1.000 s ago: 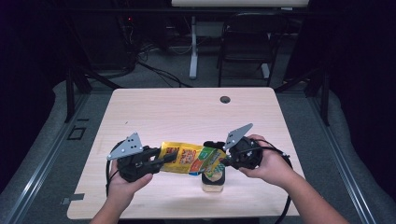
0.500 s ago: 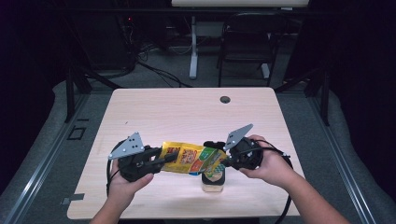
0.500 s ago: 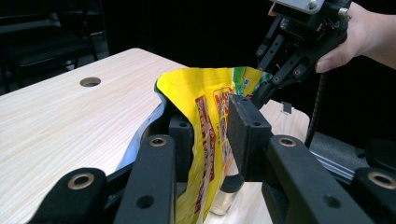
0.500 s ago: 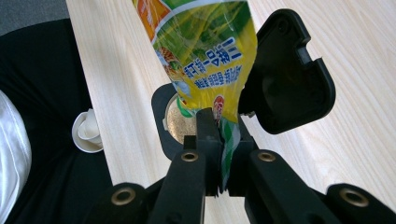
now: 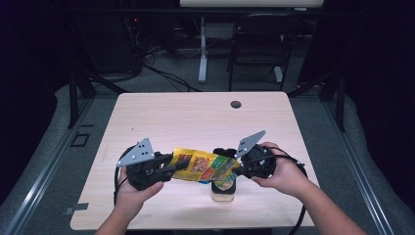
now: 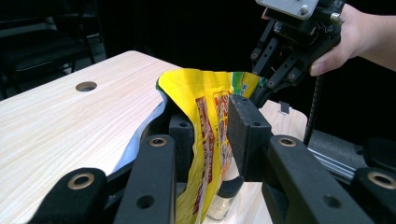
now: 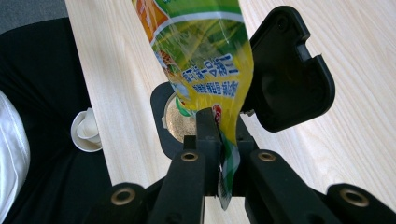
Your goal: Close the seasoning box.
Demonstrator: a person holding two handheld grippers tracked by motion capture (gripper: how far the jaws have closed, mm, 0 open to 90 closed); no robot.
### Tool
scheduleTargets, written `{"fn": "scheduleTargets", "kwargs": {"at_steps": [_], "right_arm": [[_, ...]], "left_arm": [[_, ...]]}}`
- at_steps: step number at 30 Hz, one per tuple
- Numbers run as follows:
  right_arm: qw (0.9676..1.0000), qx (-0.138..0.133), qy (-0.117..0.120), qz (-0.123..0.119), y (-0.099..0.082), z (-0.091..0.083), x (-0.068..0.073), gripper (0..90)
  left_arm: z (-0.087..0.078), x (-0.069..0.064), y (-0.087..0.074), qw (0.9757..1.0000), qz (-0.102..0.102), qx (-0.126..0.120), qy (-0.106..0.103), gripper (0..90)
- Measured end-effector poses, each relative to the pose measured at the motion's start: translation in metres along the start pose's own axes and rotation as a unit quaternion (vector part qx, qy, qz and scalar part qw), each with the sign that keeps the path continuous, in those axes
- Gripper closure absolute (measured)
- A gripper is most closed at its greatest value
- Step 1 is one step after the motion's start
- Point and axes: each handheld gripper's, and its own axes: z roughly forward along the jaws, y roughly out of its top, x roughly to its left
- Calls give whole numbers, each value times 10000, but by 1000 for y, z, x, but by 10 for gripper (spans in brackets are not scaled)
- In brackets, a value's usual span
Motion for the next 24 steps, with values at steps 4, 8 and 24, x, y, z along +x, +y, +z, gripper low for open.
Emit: {"fn": "scheduleTargets", "kwargs": {"at_steps": [4,8,24], "right_arm": [[10000,-52,2,51,-2,0,0,871],[10000,-18,-13,23,-3,-1,-1,871],[9999,-66,-22,95,-9,-3,-3,870]], "left_arm": [[1,-1,1,10000,-14,-19,-9,723],[3,-2,2,10000,-5,-50,-14,723],[9,-4,3,9999,16,-115,-70,723]]}}
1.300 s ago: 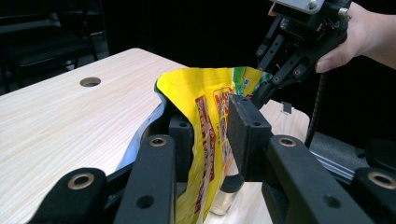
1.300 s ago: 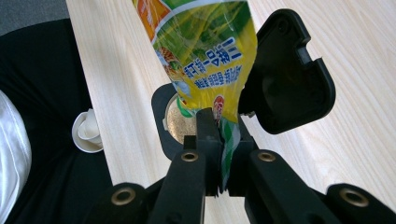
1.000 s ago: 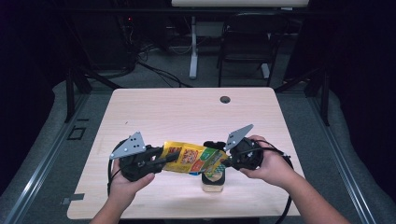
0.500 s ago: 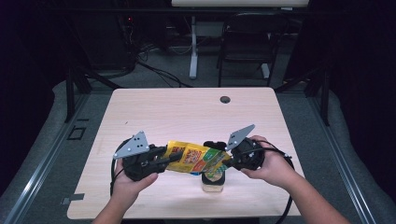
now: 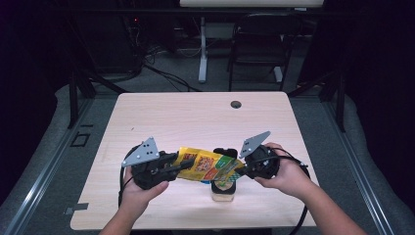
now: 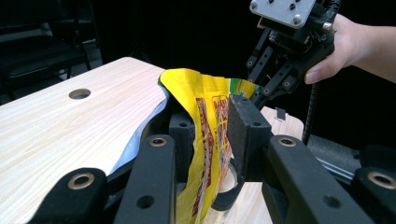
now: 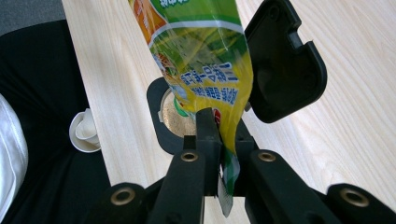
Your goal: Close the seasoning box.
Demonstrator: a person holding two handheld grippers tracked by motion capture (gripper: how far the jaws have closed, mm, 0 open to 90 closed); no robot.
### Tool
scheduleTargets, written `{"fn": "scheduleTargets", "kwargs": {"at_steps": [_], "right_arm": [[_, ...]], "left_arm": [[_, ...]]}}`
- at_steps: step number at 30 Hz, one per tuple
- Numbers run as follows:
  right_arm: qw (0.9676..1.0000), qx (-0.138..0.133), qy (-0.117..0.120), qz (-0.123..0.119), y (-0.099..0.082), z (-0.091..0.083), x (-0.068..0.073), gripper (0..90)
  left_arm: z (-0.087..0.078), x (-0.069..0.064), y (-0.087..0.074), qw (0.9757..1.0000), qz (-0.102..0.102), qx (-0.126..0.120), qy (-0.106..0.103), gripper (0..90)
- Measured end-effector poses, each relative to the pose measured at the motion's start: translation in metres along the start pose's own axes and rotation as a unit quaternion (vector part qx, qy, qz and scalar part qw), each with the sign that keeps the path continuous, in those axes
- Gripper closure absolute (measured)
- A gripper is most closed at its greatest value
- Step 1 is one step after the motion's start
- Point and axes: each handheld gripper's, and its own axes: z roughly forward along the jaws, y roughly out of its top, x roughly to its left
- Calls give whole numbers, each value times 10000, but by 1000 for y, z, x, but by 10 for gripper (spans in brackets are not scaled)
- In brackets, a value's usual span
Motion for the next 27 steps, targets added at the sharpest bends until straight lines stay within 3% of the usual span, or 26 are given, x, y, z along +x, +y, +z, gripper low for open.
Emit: {"fn": "scheduleTargets", "kwargs": {"at_steps": [12,27], "right_arm": [[10000,-62,5,33,-3,1,0,871],[9999,-116,-48,76,-7,0,-1,865]], "left_arm": [[1,0,-4,9996,-88,-234,-108,728],[7,-3,-1,9996,-27,-250,-157,727]]}}
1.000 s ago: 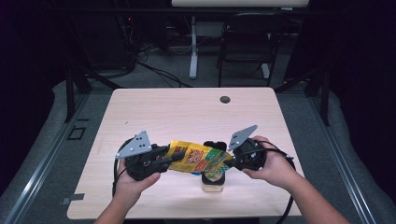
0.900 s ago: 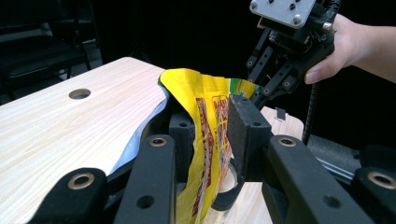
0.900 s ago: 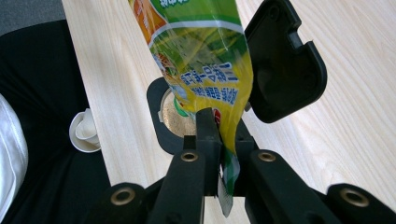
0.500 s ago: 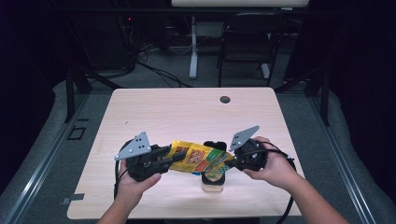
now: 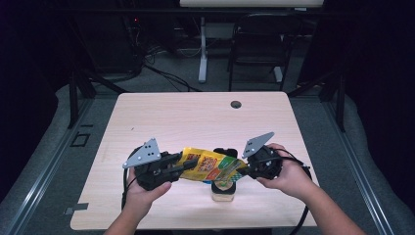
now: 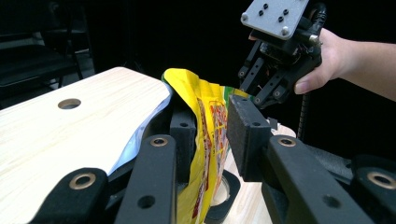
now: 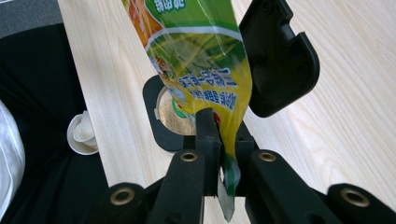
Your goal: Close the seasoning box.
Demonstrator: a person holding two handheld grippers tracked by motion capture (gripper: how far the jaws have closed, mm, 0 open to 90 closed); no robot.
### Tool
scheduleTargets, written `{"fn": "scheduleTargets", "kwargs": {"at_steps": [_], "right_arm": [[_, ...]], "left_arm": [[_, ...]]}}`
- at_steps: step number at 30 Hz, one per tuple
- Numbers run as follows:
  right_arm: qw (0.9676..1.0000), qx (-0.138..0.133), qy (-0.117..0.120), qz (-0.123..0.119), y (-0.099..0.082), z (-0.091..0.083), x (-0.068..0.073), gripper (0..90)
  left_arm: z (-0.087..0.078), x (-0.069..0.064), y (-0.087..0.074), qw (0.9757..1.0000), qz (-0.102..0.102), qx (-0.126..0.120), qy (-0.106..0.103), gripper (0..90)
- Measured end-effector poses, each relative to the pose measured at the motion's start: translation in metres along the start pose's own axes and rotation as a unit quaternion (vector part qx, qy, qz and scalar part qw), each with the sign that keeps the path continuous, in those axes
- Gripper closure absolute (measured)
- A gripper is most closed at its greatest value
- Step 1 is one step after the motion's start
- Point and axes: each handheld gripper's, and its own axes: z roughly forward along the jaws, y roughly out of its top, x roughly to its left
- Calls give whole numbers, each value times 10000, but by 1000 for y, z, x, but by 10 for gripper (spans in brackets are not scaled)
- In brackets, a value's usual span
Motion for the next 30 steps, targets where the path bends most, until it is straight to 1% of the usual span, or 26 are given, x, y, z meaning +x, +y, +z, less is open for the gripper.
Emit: {"fn": "scheduleTargets", "kwargs": {"at_steps": [2,6,19,21,30], "right_arm": [[10000,81,-26,-36,-1,-1,0,863],[10000,7,-12,4,-3,-1,1,858],[10000,-10,3,-3,-4,0,1,859],[10000,-41,15,25,-4,0,1,860],[10000,7,21,-9,-3,0,2,862]], "left_arm": [[1,-1,1,10000,15,0,-19,726],[1,-1,1,10000,11,-10,-31,725],[0,-1,0,10000,13,2,-46,724],[0,-1,0,10000,12,-11,-63,724],[0,-2,0,10000,34,11,-67,724]]}}
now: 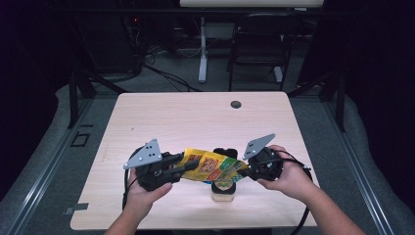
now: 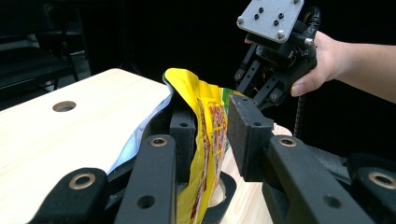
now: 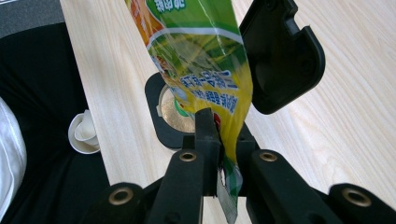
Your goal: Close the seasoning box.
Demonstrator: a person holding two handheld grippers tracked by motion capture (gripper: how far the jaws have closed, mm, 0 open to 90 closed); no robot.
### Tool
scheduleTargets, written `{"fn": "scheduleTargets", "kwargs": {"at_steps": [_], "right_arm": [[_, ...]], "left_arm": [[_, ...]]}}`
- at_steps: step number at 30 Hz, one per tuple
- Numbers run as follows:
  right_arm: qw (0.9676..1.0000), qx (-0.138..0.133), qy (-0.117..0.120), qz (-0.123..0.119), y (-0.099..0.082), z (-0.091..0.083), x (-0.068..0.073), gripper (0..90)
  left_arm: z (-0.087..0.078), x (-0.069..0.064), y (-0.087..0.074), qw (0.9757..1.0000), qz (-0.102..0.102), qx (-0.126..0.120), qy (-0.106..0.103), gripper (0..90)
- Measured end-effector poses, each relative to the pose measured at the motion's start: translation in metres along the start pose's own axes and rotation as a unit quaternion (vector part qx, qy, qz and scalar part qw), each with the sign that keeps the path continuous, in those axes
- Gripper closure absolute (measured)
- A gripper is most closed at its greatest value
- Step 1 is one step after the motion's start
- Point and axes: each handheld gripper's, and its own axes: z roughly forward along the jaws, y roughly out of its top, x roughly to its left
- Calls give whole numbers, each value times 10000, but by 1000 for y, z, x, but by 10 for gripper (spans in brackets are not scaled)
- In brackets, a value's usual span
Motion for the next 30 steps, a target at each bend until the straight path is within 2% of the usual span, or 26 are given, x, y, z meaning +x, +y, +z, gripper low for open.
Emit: {"fn": "scheduleTargets", "kwargs": {"at_steps": [6,10,13,24,30], "right_arm": [[9998,-64,181,65,0,0,1,866],[9999,-15,108,18,2,1,3,867],[9999,-17,150,5,2,2,4,868],[9999,-71,-99,-67,7,5,5,880],[9998,-52,-164,-87,7,-1,4,885]], "left_arm": [[-1,-1,2,10000,3,-1,-6,724],[-2,-2,3,10000,33,-7,-7,724],[-2,-2,3,10000,33,-1,5,724],[-3,-2,3,9999,80,-35,60,724],[-2,-2,3,10000,68,-27,36,724]]}}
